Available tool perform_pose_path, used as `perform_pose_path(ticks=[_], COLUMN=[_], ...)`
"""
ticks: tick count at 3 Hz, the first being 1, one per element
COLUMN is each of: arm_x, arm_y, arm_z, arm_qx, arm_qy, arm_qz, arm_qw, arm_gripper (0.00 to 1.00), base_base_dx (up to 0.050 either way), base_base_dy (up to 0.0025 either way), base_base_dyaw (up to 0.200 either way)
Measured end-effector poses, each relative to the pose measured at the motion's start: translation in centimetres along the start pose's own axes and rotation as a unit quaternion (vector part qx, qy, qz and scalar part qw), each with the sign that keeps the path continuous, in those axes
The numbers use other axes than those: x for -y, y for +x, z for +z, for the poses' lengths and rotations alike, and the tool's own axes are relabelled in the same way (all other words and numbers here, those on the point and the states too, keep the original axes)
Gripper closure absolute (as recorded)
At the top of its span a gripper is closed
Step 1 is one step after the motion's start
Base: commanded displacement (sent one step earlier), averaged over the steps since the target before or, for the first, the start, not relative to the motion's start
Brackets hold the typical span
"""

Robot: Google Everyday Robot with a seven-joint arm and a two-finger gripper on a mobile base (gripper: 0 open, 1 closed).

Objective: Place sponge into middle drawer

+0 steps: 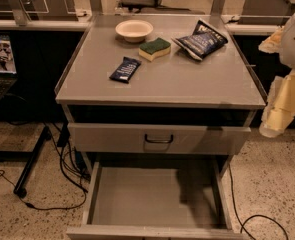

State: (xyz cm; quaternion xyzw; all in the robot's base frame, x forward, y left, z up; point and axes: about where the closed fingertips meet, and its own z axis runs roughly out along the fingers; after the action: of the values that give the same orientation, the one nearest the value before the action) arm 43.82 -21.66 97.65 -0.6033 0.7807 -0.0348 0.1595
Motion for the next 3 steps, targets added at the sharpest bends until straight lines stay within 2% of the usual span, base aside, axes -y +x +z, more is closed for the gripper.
perform_pose_path(ticks=[1, 2, 3], arm_x=[0.2, 1.6, 4.9], arm_y=[-0.1, -0.7, -1.5], arm_z=[0.0, 1.0, 2.7], arm_qx=[0.002, 0.023, 0.047], arm_qy=[0.001, -0.007, 0.02], arm_qz=[-0.001, -0.002, 0.003], arm_qw=[1.0, 0.9997, 0.9987], arm_gripper=[0.0, 0.0, 0.0], base_base_dx=[0.0, 0.0, 0.0], base_base_dy=[0.0, 0.0, 0.0], base_base_dyaw=[0.0, 0.0, 0.0])
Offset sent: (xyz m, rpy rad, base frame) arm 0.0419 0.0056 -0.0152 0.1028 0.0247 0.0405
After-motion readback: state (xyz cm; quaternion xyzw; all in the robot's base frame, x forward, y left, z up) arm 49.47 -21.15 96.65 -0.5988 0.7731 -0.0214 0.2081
